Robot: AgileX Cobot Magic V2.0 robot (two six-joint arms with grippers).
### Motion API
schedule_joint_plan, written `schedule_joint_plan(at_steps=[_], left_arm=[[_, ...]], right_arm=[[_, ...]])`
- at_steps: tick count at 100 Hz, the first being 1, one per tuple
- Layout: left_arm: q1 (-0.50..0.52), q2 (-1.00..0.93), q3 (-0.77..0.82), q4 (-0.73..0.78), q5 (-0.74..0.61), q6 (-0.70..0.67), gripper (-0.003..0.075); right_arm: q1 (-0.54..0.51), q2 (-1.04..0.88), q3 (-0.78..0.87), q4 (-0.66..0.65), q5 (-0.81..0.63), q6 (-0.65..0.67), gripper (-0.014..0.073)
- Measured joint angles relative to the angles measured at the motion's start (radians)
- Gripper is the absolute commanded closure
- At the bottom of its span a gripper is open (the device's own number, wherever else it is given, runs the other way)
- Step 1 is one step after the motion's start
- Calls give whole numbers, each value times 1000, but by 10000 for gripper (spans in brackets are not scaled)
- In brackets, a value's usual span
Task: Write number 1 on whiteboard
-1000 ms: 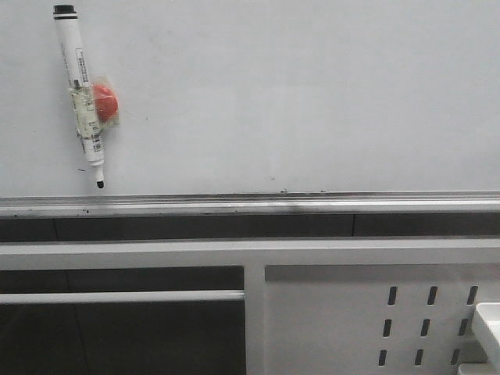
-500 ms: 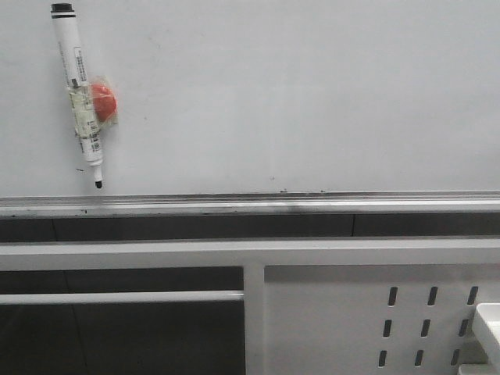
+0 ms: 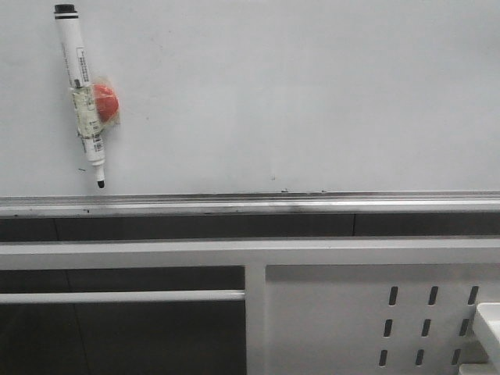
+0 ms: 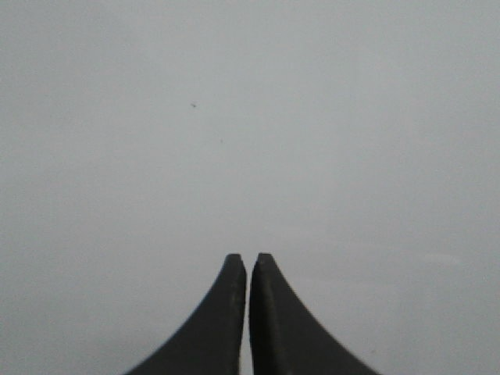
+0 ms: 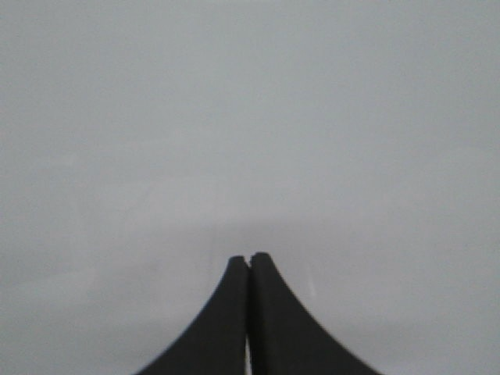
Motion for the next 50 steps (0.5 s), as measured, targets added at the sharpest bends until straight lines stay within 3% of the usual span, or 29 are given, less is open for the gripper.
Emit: schedule_joint_plan(at_steps=[18, 41, 50], left_arm=[[0, 9, 0, 19, 1, 0, 723], [0, 9, 0, 53, 87, 0, 578], [0, 9, 0, 80, 97, 0, 457]], right_arm=[[0, 38, 0, 0, -21, -2, 663], [0, 38, 0, 0, 26, -2, 663], [0, 38, 0, 0, 35, -2, 663]])
